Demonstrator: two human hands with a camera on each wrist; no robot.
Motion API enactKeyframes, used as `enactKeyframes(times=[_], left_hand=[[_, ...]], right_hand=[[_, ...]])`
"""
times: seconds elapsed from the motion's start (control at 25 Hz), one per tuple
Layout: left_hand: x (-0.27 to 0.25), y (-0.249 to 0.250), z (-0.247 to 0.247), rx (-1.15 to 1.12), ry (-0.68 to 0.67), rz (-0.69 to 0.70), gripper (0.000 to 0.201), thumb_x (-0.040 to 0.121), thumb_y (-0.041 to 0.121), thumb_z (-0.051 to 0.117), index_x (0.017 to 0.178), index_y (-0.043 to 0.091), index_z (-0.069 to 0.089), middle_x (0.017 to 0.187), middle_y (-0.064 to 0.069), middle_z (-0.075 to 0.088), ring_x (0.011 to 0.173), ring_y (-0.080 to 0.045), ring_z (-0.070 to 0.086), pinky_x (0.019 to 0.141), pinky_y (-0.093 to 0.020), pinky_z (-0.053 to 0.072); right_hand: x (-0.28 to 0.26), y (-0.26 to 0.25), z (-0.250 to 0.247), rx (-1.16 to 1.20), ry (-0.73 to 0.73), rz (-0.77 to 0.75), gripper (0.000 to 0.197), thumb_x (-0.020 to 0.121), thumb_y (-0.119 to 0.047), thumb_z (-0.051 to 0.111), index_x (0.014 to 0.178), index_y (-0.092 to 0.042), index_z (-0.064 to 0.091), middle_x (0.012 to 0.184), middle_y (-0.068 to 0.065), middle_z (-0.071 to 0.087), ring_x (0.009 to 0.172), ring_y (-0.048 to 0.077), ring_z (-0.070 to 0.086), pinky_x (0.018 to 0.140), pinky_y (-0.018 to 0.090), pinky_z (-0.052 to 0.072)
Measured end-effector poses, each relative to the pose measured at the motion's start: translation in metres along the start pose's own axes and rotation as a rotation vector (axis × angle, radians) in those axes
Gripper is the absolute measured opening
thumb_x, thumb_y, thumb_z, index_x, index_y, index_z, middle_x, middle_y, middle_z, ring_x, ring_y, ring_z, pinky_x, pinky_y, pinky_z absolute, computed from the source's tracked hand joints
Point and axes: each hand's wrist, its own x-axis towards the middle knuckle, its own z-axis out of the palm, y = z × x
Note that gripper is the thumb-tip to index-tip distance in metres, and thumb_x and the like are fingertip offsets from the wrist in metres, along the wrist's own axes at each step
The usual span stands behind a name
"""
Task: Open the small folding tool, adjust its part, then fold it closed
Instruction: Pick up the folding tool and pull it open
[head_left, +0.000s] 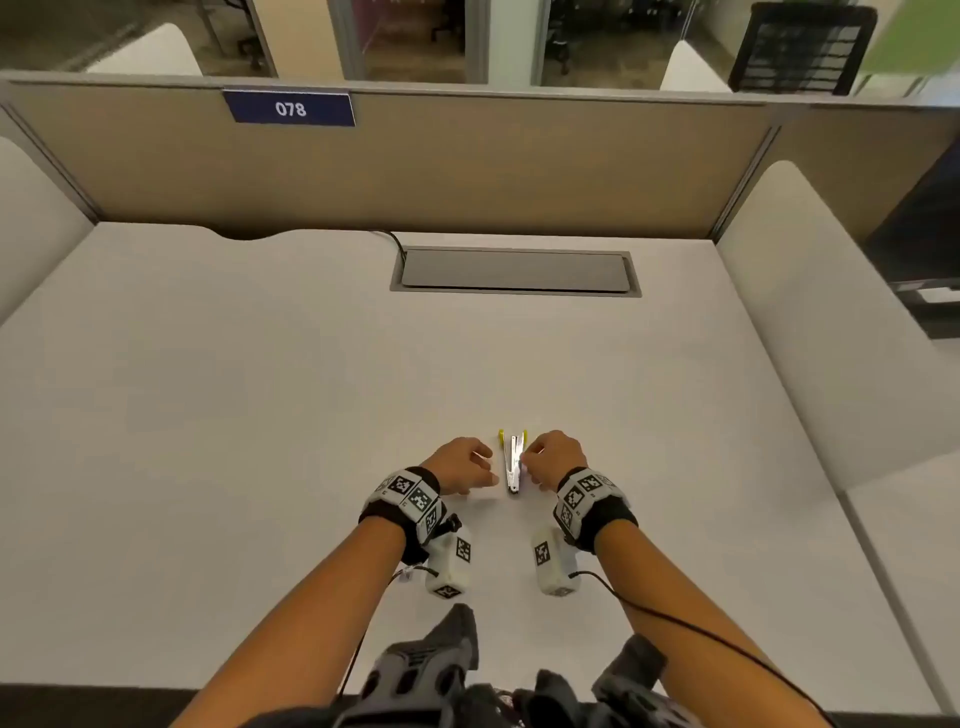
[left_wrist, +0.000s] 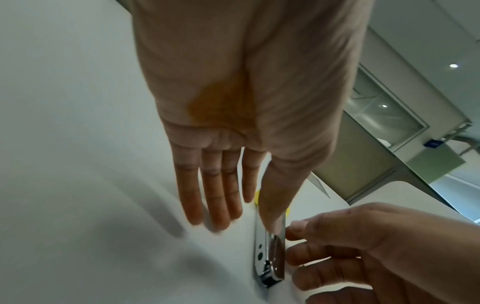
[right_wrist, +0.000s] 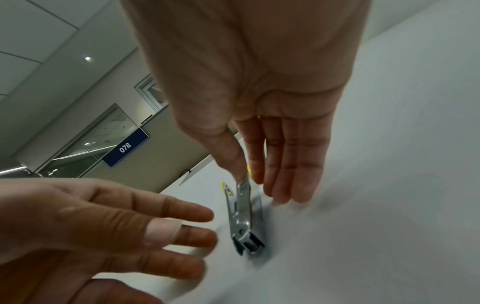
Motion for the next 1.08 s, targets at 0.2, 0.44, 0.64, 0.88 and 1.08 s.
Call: enactKeyframes(times=[0.2, 0.44, 0.64, 0.88, 1.08], left_hand=[[0.01, 0.006, 0.001, -0.132, 0.008, 0.006, 0.054, 0.084, 0.008, 0.065, 0.134, 0.002, 0.045, 0.115, -0.009, 0.056, 0.1, -0.02, 0.057, 0.072, -0.025, 0.053], [0.015, 0.01, 0.008, -0.201, -0.008, 0.014, 0.053, 0.085, 0.001, 0.059, 0.136, 0.002, 0.046, 0.11, -0.01, 0.058, 0.098, -0.02, 0.058, 0.069, -0.022, 0.053], [0.015, 0.011, 0.016, -0.323, 0.071, -0.01, 0.048, 0.088, 0.002, 0.057, 0.136, 0.004, 0.046, 0.11, -0.008, 0.055, 0.1, -0.02, 0.054, 0.077, -0.026, 0.05], [0.014, 0.011, 0.02, -0.522, 0.153, -0.045, 0.048, 0.088, 0.004, 0.059, 0.134, 0.008, 0.048, 0.124, -0.011, 0.058, 0.109, -0.024, 0.057, 0.092, -0.035, 0.05], [0.011, 0.007, 0.025, -0.678, 0.248, -0.06, 0.036, 0.088, 0.003, 0.059, 0.123, 0.005, 0.049, 0.114, -0.021, 0.065, 0.091, -0.027, 0.065, 0.068, -0.031, 0.056]], right_hand=[[0.012, -0.002, -0.002, 0.023, 0.011, 0.049, 0.019, 0.08, -0.019, 0.062, 0.08, -0.001, 0.069, 0.08, 0.018, 0.074, 0.068, 0.033, 0.071, 0.071, 0.043, 0.061], [0.019, -0.01, 0.001, -0.072, 0.003, 0.065, 0.025, 0.077, -0.027, 0.07, 0.081, -0.003, 0.068, 0.081, 0.015, 0.073, 0.063, 0.031, 0.07, 0.061, 0.038, 0.061], [0.016, -0.011, 0.001, -0.005, -0.038, 0.089, 0.018, 0.078, -0.02, 0.07, 0.086, -0.004, 0.069, 0.083, 0.014, 0.073, 0.063, 0.03, 0.071, 0.041, 0.024, 0.05], [0.011, -0.006, 0.003, 0.051, 0.0, 0.01, 0.019, 0.079, -0.021, 0.066, 0.08, -0.004, 0.072, 0.081, 0.018, 0.074, 0.07, 0.033, 0.071, 0.074, 0.043, 0.06], [0.007, -0.001, 0.008, 0.17, 0.005, -0.067, 0.017, 0.082, -0.021, 0.066, 0.088, -0.006, 0.072, 0.084, 0.018, 0.074, 0.072, 0.031, 0.071, 0.074, 0.045, 0.06]])
